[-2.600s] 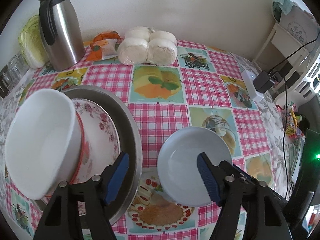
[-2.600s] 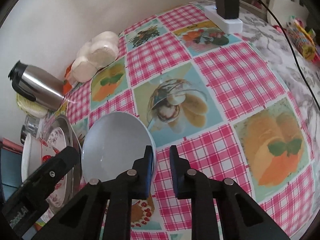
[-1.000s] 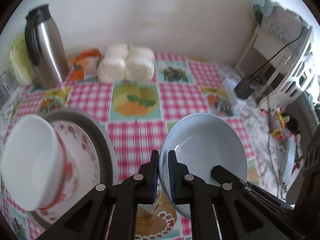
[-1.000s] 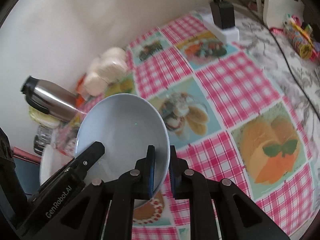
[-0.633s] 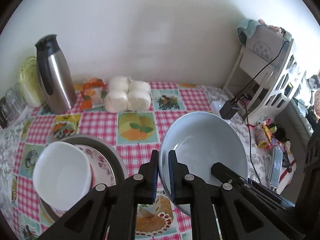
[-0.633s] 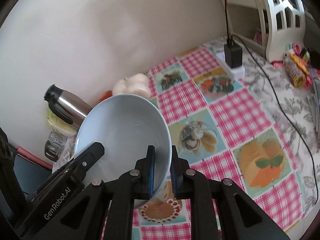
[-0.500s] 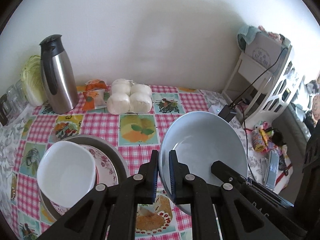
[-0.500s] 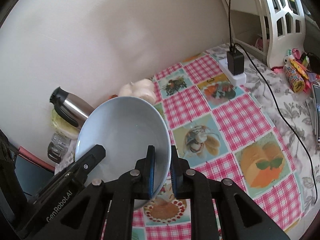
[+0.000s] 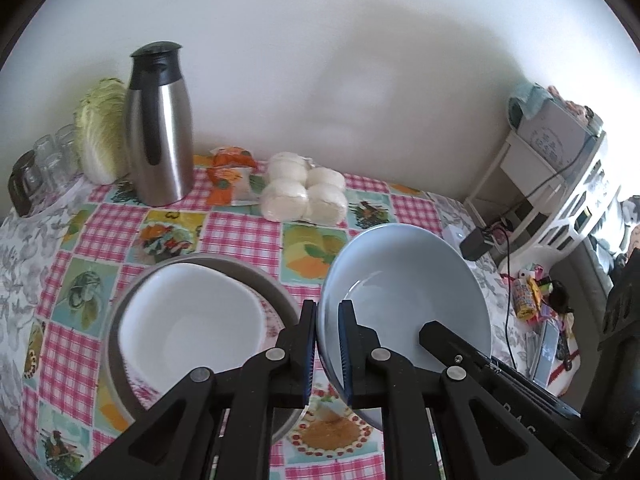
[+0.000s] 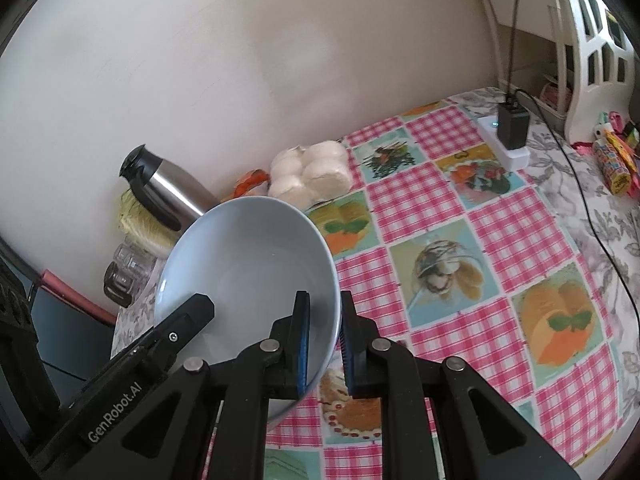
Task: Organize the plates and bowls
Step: 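Lift the pale round bowl on edge and carry it over the basin, then lower the pale round bowl into the white square bowl on the stack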
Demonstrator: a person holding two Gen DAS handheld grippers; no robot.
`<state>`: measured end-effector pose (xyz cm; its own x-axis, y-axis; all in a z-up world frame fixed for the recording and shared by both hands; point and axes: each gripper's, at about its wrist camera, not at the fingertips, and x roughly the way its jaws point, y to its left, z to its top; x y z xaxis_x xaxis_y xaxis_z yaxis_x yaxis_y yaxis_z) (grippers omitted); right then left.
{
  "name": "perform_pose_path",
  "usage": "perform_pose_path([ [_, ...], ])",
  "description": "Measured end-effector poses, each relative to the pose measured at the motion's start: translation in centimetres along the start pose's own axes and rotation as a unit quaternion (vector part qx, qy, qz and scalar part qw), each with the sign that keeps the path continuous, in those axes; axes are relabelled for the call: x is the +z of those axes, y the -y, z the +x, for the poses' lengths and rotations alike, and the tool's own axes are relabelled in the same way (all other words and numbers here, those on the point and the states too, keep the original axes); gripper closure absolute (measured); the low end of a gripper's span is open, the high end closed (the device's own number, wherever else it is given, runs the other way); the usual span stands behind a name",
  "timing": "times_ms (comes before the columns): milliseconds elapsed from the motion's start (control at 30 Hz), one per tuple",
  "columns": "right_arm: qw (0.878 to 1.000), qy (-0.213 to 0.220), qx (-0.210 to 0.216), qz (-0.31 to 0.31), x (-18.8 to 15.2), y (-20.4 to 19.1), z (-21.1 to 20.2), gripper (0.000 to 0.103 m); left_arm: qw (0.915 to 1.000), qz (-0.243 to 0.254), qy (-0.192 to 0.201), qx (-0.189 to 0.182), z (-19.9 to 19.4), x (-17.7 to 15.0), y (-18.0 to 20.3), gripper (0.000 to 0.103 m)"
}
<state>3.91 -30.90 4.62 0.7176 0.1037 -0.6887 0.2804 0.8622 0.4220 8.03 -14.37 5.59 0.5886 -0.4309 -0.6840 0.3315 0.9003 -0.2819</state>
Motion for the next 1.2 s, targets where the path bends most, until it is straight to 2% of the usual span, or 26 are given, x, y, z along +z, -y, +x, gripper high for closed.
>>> perform_pose_path([
  [933,0.997,-0.035,0.035,-0.063,-2.8,-11.3,5.5,0.087,0.9956,-0.09,0.01,0.021,-3.2,1.2,-12.9,0.09],
  [1200,0.996,-0.04,0.012,-0.079,-3.3,-12.3,6.9,0.087,0.9947,-0.101,-0.015,0.012,-1.4,0.8,-14.0,0.09],
])
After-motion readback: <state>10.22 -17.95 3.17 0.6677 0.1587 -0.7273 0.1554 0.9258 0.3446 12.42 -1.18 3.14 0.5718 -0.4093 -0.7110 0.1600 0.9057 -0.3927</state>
